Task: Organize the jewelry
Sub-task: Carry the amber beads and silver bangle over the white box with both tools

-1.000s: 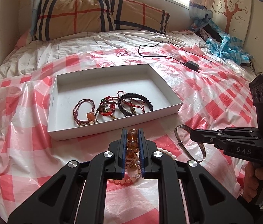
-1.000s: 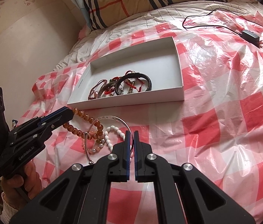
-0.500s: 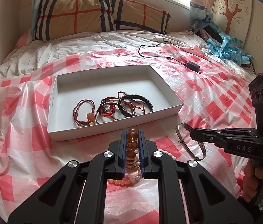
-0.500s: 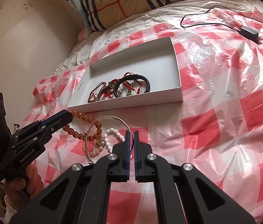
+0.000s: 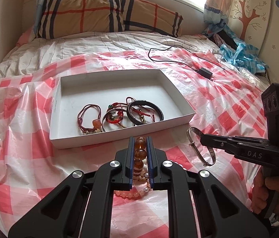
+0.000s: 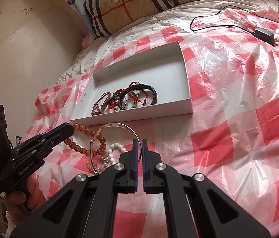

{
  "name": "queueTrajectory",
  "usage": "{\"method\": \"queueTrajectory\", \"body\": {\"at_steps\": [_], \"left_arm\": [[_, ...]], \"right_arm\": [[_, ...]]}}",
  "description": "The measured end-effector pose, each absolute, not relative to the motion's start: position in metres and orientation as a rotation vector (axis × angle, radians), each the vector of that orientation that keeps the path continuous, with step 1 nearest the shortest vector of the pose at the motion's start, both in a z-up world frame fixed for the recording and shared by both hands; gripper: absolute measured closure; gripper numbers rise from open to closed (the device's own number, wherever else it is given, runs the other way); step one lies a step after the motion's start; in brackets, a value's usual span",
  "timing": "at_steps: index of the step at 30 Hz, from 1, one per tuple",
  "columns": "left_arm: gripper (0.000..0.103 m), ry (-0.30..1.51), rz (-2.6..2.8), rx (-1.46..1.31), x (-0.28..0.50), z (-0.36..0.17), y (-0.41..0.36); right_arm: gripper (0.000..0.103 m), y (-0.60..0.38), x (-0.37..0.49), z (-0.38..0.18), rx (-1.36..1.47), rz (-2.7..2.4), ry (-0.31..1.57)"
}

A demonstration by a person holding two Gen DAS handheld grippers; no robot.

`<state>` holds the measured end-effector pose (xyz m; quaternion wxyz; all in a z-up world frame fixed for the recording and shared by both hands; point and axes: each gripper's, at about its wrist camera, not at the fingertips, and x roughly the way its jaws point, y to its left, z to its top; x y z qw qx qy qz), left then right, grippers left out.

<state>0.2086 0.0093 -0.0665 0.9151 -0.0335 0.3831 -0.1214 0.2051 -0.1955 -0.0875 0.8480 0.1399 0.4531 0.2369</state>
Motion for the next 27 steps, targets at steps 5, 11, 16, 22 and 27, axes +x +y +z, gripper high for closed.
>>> {"method": "queueTrajectory", "body": {"at_steps": [5, 11, 16, 22, 27], "left_arm": [[0.092, 0.790, -0.254, -0.099, 0.210, -0.065, 0.013], [0.092, 0.754, -0.271, -0.156, 0.214, -0.052, 0.016], [0.092, 0.742, -0.261, -0.137, 0.224, -0.042, 0.011], [0.092, 0.732, -0.265, -0.108, 0.240, -0.033, -0.002], [0.092, 0.705, -0.268, -0.111, 0.256, -0.019, -0.003]], "right_arm": [[0.099, -0.193, 0.207, -0.080, 0.269, 0.504, 0.922], [0.099, -0.189, 0.215, -0.075, 0.225, 0.504, 0.889], [0.099, -0.183, 0.229, -0.069, 0.199, 0.520, 0.861], [0.099, -0.178, 0.248, -0.067, 0.187, 0.531, 0.843], [0.099, -0.174, 0.261, -0.066, 0.175, 0.525, 0.831]]}}
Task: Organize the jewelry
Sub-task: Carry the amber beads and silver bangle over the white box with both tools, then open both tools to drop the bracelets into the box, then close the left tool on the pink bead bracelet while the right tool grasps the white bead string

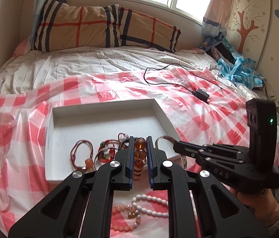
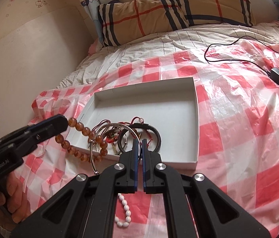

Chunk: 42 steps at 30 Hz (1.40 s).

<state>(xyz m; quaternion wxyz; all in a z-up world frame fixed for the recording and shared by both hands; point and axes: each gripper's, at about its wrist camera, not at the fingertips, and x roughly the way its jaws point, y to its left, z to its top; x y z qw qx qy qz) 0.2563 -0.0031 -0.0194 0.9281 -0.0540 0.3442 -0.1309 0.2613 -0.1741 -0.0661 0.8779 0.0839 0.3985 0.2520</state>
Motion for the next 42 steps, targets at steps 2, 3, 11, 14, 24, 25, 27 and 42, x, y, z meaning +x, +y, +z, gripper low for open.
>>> {"method": "queueTrajectory", "body": {"at_steps": [2, 3, 11, 14, 24, 25, 27, 42], "left_arm": [[0.092, 0.695, -0.267, -0.121, 0.264, -0.015, 0.000], [0.092, 0.691, -0.266, -0.124, 0.267, -0.013, 0.002], [0.092, 0.711, -0.278, -0.203, 0.297, -0.024, 0.019], [0.092, 0.725, -0.279, -0.226, 0.303, -0.033, 0.022], [0.087, 0.901, -0.087, -0.159, 0.324, -0.087, 0.043], [0.083, 0.900, -0.073, -0.158, 0.321, -0.088, 0.046], [0.077, 0.885, -0.054, -0.154, 0.313, -0.083, 0.050], [0.060, 0.978, -0.087, 0.084, 0.228, -0.116, 0.007]], "right_arm": [[0.099, -0.172, 0.266, -0.067, 0.169, 0.523, 0.829], [0.099, -0.171, 0.269, -0.068, 0.164, 0.521, 0.829], [0.099, -0.156, 0.291, -0.079, 0.141, 0.514, 0.831], [0.099, -0.148, 0.297, -0.084, 0.125, 0.511, 0.827], [0.070, -0.136, 0.302, -0.093, 0.048, 0.461, 0.836], [0.070, -0.139, 0.297, -0.090, 0.047, 0.463, 0.829], [0.070, -0.147, 0.284, -0.084, 0.047, 0.477, 0.830], [0.070, -0.116, 0.210, -0.121, -0.243, 0.618, 0.997]]}}
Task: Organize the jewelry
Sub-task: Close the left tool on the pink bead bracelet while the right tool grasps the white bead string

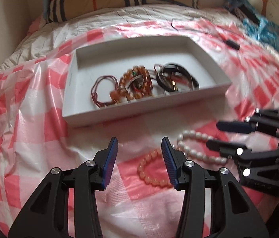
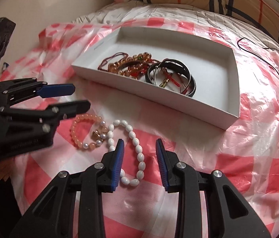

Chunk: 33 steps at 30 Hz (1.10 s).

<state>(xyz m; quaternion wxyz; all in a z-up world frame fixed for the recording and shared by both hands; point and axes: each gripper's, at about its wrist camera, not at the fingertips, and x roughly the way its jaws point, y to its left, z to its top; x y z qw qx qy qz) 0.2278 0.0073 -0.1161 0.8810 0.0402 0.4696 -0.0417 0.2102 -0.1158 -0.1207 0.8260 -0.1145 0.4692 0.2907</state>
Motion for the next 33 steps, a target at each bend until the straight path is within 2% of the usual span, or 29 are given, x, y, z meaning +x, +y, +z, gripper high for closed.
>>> {"method": "queueTrajectory", "body": {"at_steps": [7, 19, 33], "left_arm": [[0.060, 1.023, -0.074, 0.204, 0.225, -0.135, -0.006], [0.060, 0.984, -0.056, 0.307, 0.211, -0.135, -0.030], [0.060, 0.992, -0.081, 0.286, 0.213, -0.136, -0.025]], "right_arm": [[0.070, -0.117, 0.214, -0.134, -0.309, 0.552, 1.022], [0.070, -0.119, 0.196, -0.134, -0.375, 0.482, 1.010], [0.071, -0.113, 0.193, -0.135, -0.407, 0.433, 1.020]]}}
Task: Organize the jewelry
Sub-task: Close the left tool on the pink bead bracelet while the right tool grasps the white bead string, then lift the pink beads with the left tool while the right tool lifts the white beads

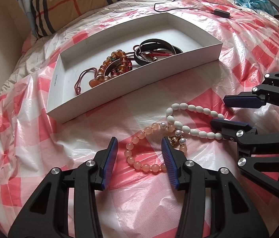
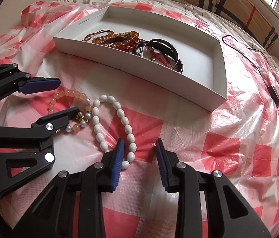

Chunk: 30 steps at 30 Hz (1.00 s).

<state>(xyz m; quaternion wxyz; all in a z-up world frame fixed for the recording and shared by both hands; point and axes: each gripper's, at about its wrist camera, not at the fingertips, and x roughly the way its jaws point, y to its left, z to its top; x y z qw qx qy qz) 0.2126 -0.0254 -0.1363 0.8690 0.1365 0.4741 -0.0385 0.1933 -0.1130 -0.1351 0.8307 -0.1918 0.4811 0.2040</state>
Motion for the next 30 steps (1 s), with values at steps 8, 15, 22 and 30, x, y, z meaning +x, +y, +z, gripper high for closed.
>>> {"method": "queueTrajectory", "body": {"at_steps": [8, 15, 22, 30], "left_arm": [[0.060, 0.990, -0.081, 0.285, 0.212, -0.136, -0.025], [0.060, 0.989, -0.081, 0.288, 0.211, -0.136, -0.026], [0.096, 0.997, -0.167, 0.282, 0.205, -0.135, -0.035], [0.092, 1.006, -0.153, 0.271, 0.207, -0.137, -0.032]], "right_arm": [[0.091, -0.113, 0.188, -0.132, -0.370, 0.448, 1.025], [0.091, -0.115, 0.189, -0.134, -0.357, 0.449, 1.033], [0.095, -0.127, 0.187, -0.127, -0.300, 0.450, 1.034], [0.094, -0.123, 0.189, -0.133, -0.318, 0.444, 1.047]]}}
